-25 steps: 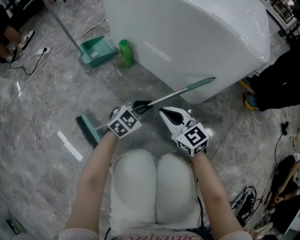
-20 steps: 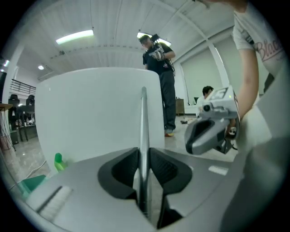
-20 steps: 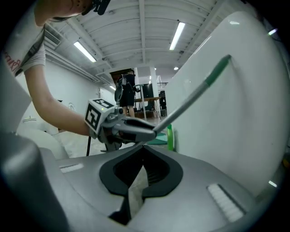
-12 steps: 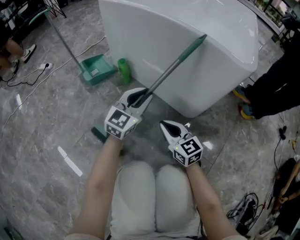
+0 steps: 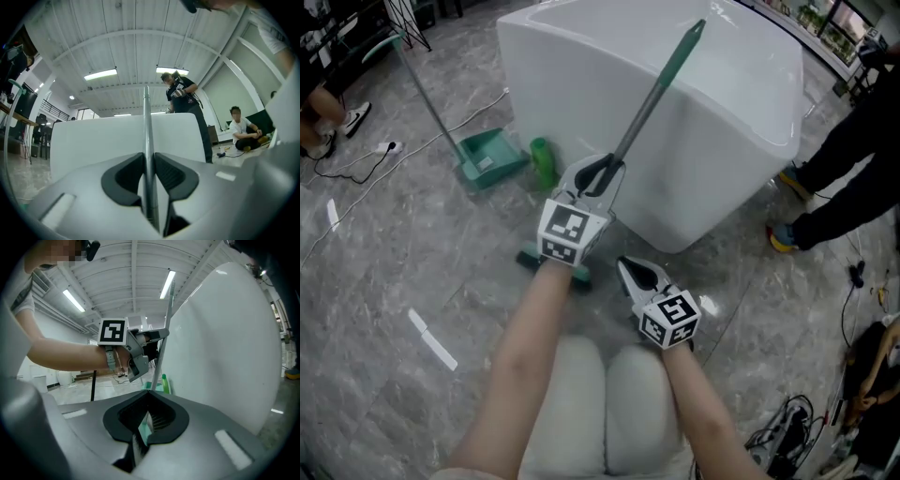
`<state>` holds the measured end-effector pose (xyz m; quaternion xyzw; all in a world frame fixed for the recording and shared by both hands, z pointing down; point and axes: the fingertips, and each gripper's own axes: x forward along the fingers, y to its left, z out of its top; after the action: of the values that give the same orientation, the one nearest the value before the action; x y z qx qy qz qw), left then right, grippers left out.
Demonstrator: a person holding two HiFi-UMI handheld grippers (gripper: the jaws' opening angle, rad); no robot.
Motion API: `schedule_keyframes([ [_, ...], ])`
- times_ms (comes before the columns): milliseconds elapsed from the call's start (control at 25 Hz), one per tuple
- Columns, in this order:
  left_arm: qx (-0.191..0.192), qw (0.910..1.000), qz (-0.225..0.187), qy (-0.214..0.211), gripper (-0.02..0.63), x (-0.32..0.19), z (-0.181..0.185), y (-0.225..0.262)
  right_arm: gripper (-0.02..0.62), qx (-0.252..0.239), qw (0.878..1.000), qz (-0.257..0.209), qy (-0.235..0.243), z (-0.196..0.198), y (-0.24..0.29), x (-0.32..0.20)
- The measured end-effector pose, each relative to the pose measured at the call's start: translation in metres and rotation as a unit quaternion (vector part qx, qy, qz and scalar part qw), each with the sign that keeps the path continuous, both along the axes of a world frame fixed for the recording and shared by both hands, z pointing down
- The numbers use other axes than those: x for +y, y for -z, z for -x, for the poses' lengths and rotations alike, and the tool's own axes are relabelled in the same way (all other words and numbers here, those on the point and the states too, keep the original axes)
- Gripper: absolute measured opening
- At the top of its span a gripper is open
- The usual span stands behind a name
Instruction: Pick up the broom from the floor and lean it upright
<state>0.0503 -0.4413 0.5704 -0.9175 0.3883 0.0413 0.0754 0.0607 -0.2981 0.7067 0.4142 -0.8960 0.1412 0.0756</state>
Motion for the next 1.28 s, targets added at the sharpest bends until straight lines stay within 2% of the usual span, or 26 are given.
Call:
schedule_keyframes([
  [240, -0.028, 0.9996, 0.004, 0.009, 0.077, -0.016, -0.022, -0.013, 0.002, -0.002, 1.000, 0.000, -0.011, -0.008, -0.001, 0.001],
  [560, -0.024, 0.9997, 0.009, 0.005, 0.082, -0.027, -0.030, -0.017, 0.002, -0.005, 1.000, -0.001, -0.005, -0.011, 0.000, 0.003],
  [640, -0.026, 0.9996, 0.012, 0.002, 0.152, -0.028, -0.031, -0.020, 0.002, -0.005, 1.000, 0.000, -0.005, -0.012, 0.000, 0.003],
  [880, -0.033, 0.9994, 0.011, -0.002, 0.249, -0.024, -0.031, -0.026, 0.002, -0.010, 1.000, -0.001, -0.008, -0.016, -0.002, 0.002],
  [1160, -0.021, 0.9993, 0.026, -0.015, 0.250, -0.009, -0.018, -0.010, 0.002, -0.005, 1.000, 0.005, -0.009, -0.021, 0.023, 0.006],
  [1280, -0.022, 0.9988, 0.040, -0.015, 0.181, 0.006, -0.010, 0.008, 0.002, -0.012, 1.000, 0.014, -0.013, -0.022, 0.056, 0.012],
])
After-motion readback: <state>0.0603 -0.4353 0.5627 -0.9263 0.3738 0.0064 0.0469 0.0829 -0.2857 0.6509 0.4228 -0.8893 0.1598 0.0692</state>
